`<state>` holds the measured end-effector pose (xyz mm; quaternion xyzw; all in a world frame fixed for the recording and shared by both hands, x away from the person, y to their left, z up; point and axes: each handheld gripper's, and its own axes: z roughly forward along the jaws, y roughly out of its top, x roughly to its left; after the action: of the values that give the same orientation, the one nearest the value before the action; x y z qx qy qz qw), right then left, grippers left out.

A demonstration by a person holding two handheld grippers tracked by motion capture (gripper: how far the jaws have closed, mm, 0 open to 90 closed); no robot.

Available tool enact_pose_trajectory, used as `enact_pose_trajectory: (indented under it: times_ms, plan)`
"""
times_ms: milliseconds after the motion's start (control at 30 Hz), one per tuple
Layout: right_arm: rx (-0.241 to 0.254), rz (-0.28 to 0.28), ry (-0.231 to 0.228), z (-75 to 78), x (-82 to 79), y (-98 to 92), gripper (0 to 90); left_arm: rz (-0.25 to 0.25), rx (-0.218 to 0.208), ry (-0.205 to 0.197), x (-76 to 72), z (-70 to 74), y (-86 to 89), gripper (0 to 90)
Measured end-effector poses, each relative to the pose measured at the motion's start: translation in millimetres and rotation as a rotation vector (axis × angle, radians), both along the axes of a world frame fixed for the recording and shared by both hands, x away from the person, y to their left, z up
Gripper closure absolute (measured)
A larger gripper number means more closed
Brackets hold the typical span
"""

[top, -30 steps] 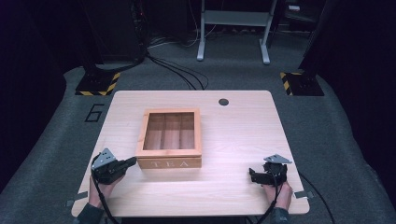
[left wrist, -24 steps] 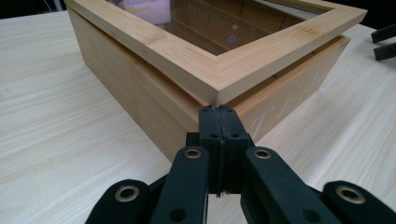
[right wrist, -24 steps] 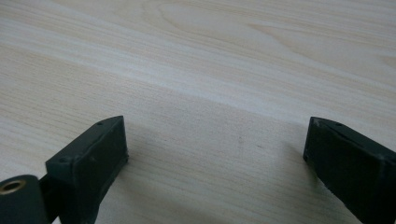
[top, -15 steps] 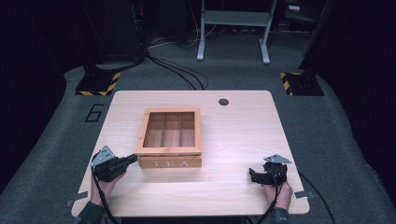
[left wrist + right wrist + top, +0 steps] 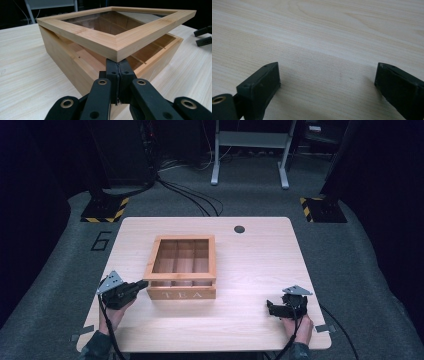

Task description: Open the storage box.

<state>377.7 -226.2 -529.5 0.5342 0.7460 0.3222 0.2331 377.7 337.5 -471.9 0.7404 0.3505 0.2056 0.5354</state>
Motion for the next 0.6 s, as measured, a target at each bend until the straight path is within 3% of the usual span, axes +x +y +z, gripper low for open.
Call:
enact_pose_trajectory:
  times_ms: [167,267,433,600]
  plan:
    - [0.001,0.001,0.0,0.0,0.0,0.0,5.6,-0.013,0.003,0.004,3.4,4.7,1.6,88.6]
    - [0.0,0.001,0.0,0.0,0.0,0.0,5.6,-0.007,-0.013,-0.014,6.7,6.7,2.1,88.6]
    - [0.0,0.001,0.0,0.0,0.1,-0.1,5.6,-0.024,0.006,-0.024,11.5,13.4,3.6,88.2]
    - [0.0,0.001,0.001,0.0,0.1,-0.1,5.6,-0.026,-0.001,-0.04,15.3,19.4,2.4,87.6]
